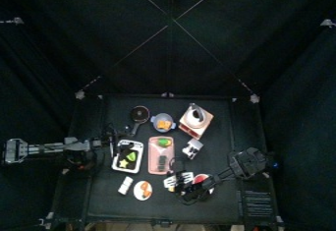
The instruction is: Grab green sushi piece from plate
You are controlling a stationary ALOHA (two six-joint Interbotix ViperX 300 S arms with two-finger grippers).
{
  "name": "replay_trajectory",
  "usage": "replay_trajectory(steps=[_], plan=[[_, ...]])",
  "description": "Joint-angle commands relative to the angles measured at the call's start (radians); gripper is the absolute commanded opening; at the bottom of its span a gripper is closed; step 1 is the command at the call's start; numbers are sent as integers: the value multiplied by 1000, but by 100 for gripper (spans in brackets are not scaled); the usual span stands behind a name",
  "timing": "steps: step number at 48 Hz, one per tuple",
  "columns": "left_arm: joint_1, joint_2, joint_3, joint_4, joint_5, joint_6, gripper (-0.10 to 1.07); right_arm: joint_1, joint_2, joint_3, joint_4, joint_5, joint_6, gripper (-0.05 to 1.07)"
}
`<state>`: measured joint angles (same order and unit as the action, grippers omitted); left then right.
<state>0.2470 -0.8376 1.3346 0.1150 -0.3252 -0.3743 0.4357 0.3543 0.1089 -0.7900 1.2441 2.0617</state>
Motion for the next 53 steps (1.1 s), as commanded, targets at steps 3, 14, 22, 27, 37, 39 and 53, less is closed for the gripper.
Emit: replay_trajectory(steps=[3, 14, 22, 27, 37, 39, 53], plan=[[-2, 2, -18, 2, -5, 2, 96, -32, -29, -86, -20, 5, -107, 91], [-2, 2, -18, 3, -5, 2, 96, -173, 2, -149, 44, -46, -350, 91], [-2, 2, -18, 3, -5, 2, 96, -255, 14, -147, 91, -121, -411, 91], [-2, 2, -14, 3, -5, 2, 96, -285, 15, -129, 112, -144, -413, 91], [-2, 2, -14, 3, -5, 2, 96, -322, 9, -101, 204, -259, -443, 91], [-2, 2, -14, 3, -5, 2, 96, -322, 11, -95, 218, -268, -451, 91], [-2, 2, -15, 3, -5, 2, 96, -331, 14, -64, 241, -298, -453, 91]])
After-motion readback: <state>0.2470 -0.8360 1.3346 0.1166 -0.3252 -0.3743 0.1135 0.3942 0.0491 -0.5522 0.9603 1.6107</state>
